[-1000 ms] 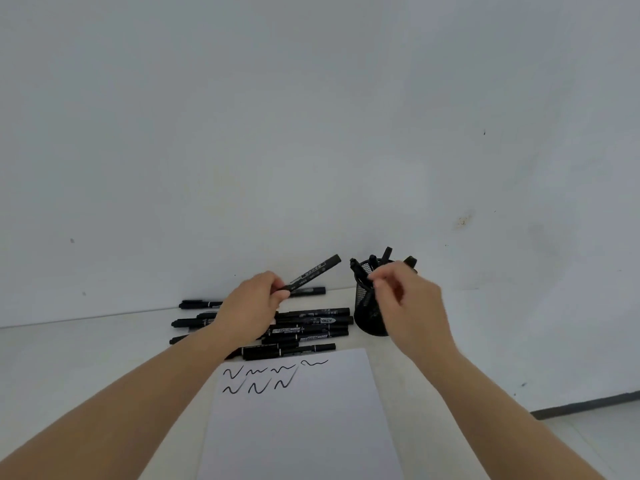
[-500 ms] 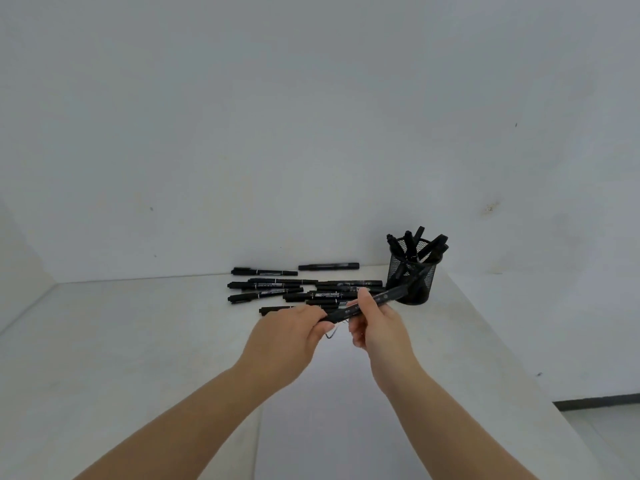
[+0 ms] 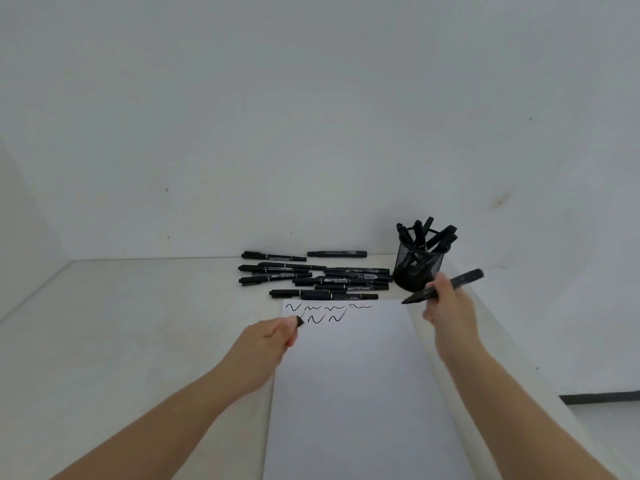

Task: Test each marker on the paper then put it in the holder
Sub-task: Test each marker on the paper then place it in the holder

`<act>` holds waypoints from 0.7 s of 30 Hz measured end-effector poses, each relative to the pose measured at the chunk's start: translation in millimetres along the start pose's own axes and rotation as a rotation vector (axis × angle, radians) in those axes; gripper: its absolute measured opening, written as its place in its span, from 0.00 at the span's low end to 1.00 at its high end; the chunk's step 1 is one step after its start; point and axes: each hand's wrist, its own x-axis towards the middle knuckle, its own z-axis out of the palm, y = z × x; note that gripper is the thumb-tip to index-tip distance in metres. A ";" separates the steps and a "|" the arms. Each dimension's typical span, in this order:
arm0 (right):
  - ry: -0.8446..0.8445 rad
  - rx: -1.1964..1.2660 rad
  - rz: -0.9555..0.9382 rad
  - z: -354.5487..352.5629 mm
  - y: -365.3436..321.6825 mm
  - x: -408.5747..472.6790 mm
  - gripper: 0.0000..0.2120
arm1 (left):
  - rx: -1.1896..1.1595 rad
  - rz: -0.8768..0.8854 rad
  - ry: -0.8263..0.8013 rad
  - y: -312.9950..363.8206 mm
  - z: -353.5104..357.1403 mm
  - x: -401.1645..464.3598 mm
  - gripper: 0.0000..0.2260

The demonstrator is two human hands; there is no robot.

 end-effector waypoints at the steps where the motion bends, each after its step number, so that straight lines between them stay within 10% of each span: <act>1: 0.009 -0.033 -0.017 -6.9 4.7 5.6 0.15 | 0.027 0.008 0.050 -5.4 -4.9 1.5 0.19; 21: -0.158 -0.222 -0.271 36.8 24.6 12.9 0.06 | 0.477 0.154 0.034 0.3 25.3 15.1 0.14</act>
